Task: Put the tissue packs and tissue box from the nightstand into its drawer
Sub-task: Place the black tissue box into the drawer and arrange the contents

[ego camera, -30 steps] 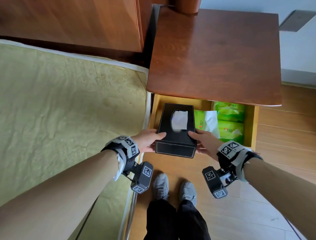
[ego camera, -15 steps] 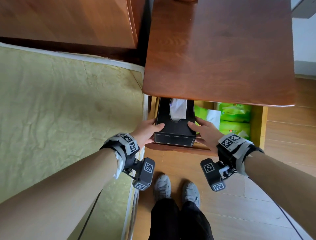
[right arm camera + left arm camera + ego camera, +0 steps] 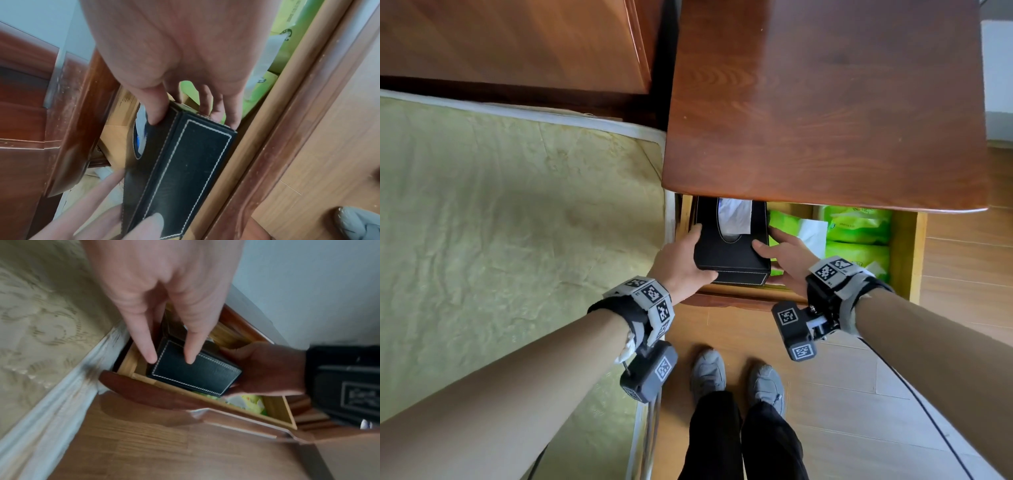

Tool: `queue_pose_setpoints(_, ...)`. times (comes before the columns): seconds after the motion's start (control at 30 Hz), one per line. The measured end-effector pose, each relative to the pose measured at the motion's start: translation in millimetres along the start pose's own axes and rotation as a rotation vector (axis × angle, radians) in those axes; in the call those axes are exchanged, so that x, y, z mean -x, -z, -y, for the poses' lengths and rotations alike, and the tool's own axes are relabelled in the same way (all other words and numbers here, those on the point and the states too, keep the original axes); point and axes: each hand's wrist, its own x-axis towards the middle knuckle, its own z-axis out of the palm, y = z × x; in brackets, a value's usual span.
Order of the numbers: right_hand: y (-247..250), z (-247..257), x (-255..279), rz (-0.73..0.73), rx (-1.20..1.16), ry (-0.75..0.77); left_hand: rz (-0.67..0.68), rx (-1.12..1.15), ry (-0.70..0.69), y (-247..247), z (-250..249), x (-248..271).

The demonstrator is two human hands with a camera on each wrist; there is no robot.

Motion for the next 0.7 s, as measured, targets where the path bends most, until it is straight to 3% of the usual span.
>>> queue_pose_setpoints(0.1,2.5,2.1,1.7,0.002,0.020,0.007,-0.040,-0.082,-0.090,-0.5,1.9,-0.7)
queue_pose_setpoints(0.3,3.7,2.1,-3.5,0.019,0.071,0.063,-0.038,-0.227,-0.122,-3.8,2.0,-7.9)
queue_pose_setpoints(0.47,3.8,-4.8,-17.7,0.034,0.136,0.114,-0.118,-0.505,-0.233,-7.9,0.9,-11.0)
queue_pose_setpoints(0.57,1.0,-7.9,-24.5,0.062,0.155,0.135,-0.070,-0.605,-0.336,-11.6,-2.1,-17.7)
queue_pose_setpoints(0.7,1.8,-10.9,-29.0,0.056,0.250,0.171,0.015,-0.541,-0.322,-18.2,-8.6,-30.1)
